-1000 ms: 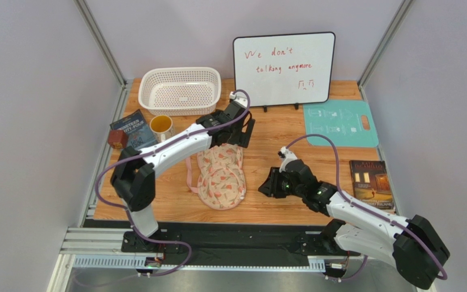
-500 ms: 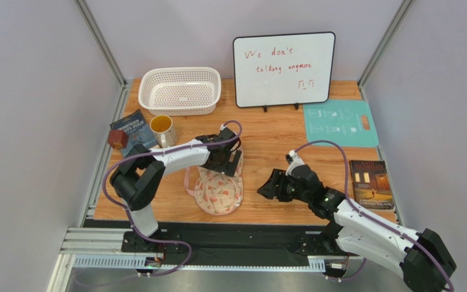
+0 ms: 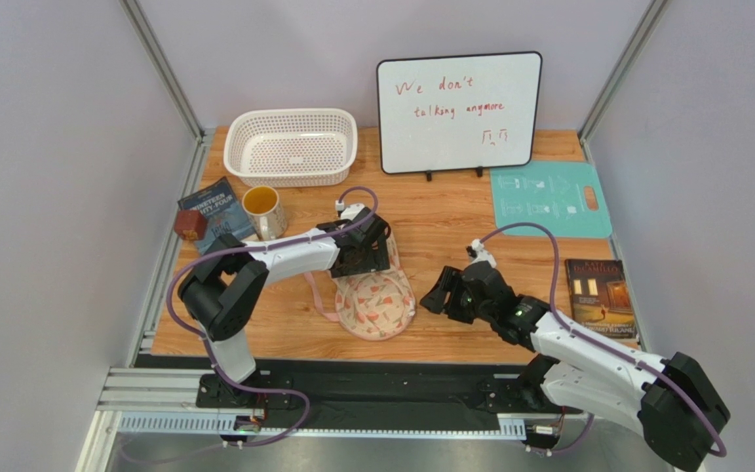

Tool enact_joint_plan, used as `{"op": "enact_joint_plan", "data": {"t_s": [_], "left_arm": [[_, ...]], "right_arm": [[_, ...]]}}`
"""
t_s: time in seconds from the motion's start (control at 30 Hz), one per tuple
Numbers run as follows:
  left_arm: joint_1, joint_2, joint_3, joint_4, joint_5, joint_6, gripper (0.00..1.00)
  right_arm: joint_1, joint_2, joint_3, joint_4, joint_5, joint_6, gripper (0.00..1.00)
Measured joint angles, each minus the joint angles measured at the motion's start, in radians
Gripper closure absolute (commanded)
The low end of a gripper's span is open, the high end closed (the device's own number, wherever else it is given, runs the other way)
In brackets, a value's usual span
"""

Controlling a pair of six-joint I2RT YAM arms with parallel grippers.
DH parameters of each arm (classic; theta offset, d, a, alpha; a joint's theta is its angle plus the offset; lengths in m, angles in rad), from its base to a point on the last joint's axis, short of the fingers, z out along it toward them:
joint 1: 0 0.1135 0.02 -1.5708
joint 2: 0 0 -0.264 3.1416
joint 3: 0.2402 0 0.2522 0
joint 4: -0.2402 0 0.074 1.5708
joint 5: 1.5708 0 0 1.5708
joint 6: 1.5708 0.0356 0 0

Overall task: Unzip the laundry bag and remove the bra
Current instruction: Unzip the laundry bag at the center of the board.

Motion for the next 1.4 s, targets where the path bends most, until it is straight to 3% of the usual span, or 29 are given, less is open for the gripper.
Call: {"op": "enact_joint_plan", "data": {"t_s": [0.2,0.47,0.73,1.07,1.4], "left_arm": [[-0.051,-0.002,0.002,0.015,-0.087,-0.1,0.01],[-0.095,-0.06,0.004,0.02,-0.169,-0.102,0.0],[-0.098,-0.142,0.004,0.121,-0.165,0.11,0.0],[-0.099,-0.124,0.004,0.24,0.059,0.48,0.0],[-0.099,-0.056,0.003,0.22,0.111,0.576,0.0]], "right_arm": [[0.0,0.079,0.106,-0.029,0.05,0.012,0.45],[0.006,0.193,0.151,-0.05,0.056,0.044,0.5],[0.026,0.167,0.115,-0.075,0.076,0.107,0.52],[0.066,0.182,0.075,-0.059,0.081,0.21,0.57],[0.077,0.222,0.076,-0.028,0.106,0.25,0.61]]}}
